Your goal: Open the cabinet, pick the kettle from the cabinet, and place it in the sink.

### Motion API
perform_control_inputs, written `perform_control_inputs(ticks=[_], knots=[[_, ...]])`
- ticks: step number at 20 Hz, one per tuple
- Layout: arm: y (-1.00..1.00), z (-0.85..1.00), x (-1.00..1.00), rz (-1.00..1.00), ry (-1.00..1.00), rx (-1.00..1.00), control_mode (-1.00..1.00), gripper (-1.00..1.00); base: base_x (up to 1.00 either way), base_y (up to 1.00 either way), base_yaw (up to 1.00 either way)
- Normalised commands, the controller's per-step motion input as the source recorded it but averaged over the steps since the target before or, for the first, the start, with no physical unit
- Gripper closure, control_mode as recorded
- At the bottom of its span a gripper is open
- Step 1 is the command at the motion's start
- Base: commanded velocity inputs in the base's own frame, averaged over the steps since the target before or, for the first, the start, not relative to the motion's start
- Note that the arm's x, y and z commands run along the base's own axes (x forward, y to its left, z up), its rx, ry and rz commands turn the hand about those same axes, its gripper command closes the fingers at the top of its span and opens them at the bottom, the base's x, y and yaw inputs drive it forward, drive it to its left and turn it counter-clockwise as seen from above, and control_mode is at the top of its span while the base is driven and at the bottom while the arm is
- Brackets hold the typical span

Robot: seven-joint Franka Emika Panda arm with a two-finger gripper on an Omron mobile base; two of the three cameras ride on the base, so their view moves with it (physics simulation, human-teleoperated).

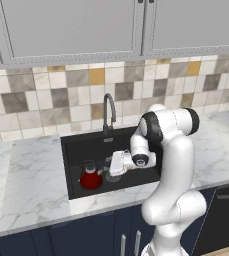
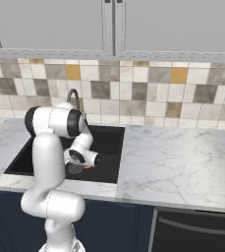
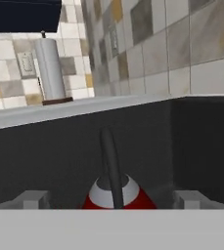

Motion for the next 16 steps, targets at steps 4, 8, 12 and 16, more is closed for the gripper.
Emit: perform_control_inputs(ticks=[4,8,12,16], knots=[[-0.15,0.29,-0.15,-0.05,0.17,0.0,-1.0,-1.0,0.0,0.0,0.0],[-0.16,0.28,-0.19,-0.01,0.17,0.0,-1.0,-1.0,0.0,0.0,0.0],[-0.15,0.32,-0.21,0.0,0.09,0.0,-1.0,-1.0,0.0,0.0,0.0],[-0.16,0.32,-0.24,0.0,0.05,-0.06,-1.0,-1.0,0.0,0.0,0.0]])
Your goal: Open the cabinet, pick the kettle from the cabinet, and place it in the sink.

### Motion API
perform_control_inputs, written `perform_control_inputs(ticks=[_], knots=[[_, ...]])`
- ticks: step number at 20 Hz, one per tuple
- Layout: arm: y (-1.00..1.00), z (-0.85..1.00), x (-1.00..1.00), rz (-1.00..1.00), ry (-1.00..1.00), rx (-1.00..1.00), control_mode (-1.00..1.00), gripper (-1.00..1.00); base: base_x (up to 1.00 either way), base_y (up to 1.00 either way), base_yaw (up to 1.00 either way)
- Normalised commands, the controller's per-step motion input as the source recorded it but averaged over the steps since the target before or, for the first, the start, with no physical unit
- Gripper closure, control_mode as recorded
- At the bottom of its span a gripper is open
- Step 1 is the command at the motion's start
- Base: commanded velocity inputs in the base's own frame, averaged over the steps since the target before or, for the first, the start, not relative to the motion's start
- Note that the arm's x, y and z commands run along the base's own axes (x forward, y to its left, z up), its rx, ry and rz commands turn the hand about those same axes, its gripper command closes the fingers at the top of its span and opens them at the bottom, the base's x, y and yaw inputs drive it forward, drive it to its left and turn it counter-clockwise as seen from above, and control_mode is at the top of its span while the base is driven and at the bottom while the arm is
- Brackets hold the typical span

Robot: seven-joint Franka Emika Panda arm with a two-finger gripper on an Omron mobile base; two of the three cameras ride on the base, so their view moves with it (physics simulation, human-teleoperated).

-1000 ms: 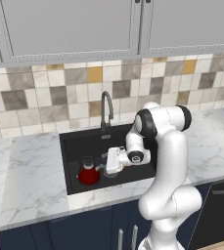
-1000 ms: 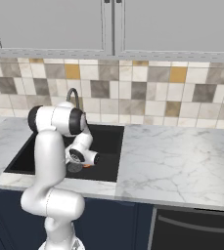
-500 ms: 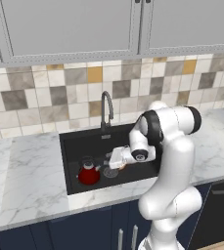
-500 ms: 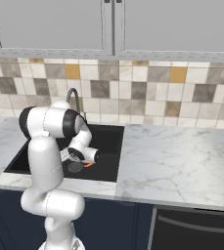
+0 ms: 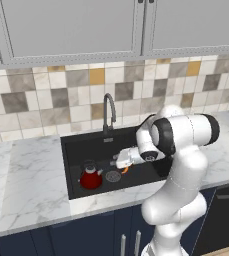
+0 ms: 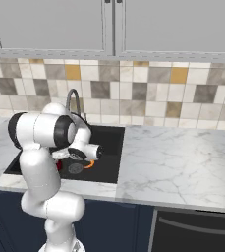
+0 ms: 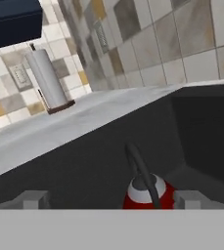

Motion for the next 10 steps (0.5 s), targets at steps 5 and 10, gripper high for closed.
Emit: perform_control_inputs(ticks=[5,10], knots=[[-0.14,0.29,-0.25,0.0,0.02,-0.12,-1.0,-1.0,0.0,0.0,0.0],[-0.11,0.26,-0.21,0.0,-0.01,-0.2,-1.0,-1.0,0.0,0.0,0.0]])
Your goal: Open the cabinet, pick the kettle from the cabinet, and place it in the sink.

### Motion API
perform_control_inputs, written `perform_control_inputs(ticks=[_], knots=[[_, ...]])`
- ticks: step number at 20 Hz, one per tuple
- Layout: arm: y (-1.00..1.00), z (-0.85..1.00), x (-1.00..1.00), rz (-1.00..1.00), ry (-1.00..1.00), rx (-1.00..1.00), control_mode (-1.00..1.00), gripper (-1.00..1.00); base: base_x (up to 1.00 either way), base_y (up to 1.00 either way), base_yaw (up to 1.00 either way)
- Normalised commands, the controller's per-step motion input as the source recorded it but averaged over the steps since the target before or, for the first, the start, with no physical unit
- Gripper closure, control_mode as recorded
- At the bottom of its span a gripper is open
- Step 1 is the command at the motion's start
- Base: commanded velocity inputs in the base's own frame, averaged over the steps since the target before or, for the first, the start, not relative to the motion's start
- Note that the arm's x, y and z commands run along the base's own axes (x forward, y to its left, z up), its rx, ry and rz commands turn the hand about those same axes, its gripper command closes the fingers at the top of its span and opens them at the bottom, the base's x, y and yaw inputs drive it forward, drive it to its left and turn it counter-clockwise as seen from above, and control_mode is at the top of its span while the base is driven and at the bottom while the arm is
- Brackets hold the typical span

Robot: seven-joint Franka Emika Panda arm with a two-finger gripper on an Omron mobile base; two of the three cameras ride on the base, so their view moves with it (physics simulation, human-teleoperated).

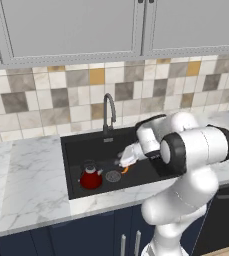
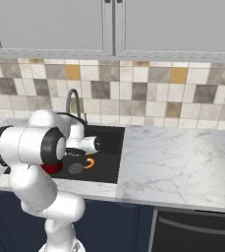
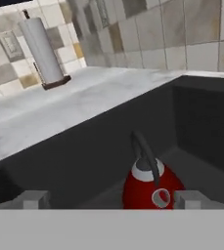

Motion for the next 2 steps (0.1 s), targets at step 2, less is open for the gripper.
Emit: perform_control_inputs(ticks=[2], knots=[[-0.12,0.29,-0.19,-0.01,0.0,-0.18,-1.0,-1.0,0.0,0.0,0.0]])
